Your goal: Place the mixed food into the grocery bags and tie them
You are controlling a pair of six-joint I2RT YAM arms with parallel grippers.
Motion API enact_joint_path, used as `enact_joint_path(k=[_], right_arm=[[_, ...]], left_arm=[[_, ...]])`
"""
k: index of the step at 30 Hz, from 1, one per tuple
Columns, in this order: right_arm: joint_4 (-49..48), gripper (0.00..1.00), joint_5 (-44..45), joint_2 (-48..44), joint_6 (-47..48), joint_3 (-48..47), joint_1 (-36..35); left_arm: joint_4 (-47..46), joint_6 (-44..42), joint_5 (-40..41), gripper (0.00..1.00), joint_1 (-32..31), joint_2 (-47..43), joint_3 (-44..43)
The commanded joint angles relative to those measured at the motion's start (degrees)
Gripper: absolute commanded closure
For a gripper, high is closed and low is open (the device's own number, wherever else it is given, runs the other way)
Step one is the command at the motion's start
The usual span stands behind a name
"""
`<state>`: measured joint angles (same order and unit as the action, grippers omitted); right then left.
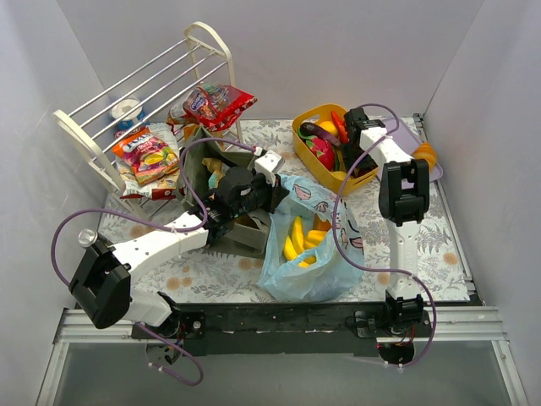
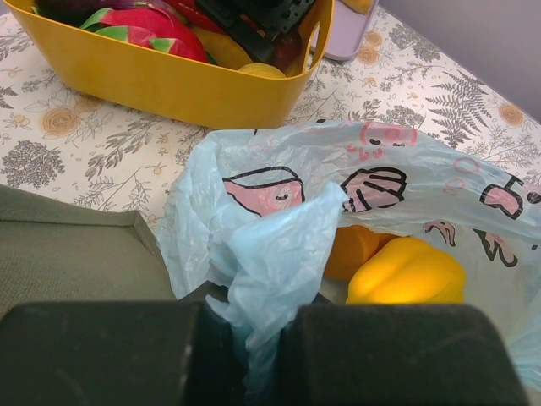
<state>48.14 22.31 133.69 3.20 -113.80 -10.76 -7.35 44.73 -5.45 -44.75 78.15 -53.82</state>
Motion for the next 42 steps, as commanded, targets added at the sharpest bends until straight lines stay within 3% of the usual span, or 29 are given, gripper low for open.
enact_joint_path(k=[1,8,11,21,25,33,36,42], right_arm=[[0.55,0.26,-0.77,2.37,-0.13,0.68,0.13],[0.9,0.56,-4.28,0.44,-0.65,-0.28,0.04],[0.9,0.64,-5.95,-3.42,-1.0,-0.81,-0.05],[-0.24,0.67,-15.88,-19.67,-2.5,-3.54,-0.39],[-3.22,0.67,-18.78,-28.37,-1.62,0.23,-4.52],[-13.68,0.67,-19.92,-52.97,-2.76,22.8,-22.88],[-15.79,0.68,-25.11,-58.95,-7.76,30.35,-26.05],[-15.36,0.69,-27.4,-65.13,-13.57,39.87,-30.19]], left_arm=[[-0.2,-1.05,-0.96,1.0,-0.25,-3.09,0.82],[0.23,-1.14,-0.43,1.0,-0.25,-2.65,0.65],[0.32,-1.14,-0.26,1.0,-0.25,-2.48,0.47],[0.41,-1.14,-0.35,1.0,-0.25,-2.56,0.39],[0.32,-1.14,-0.26,1.0,-0.25,-2.74,0.47],[0.76,-0.96,1.41,1.0,-0.25,-2.92,0.21],[0.85,-0.44,1.85,1.0,-0.25,-2.92,0.12],[2.17,1.06,6.42,1.0,-0.25,-2.12,-0.58]])
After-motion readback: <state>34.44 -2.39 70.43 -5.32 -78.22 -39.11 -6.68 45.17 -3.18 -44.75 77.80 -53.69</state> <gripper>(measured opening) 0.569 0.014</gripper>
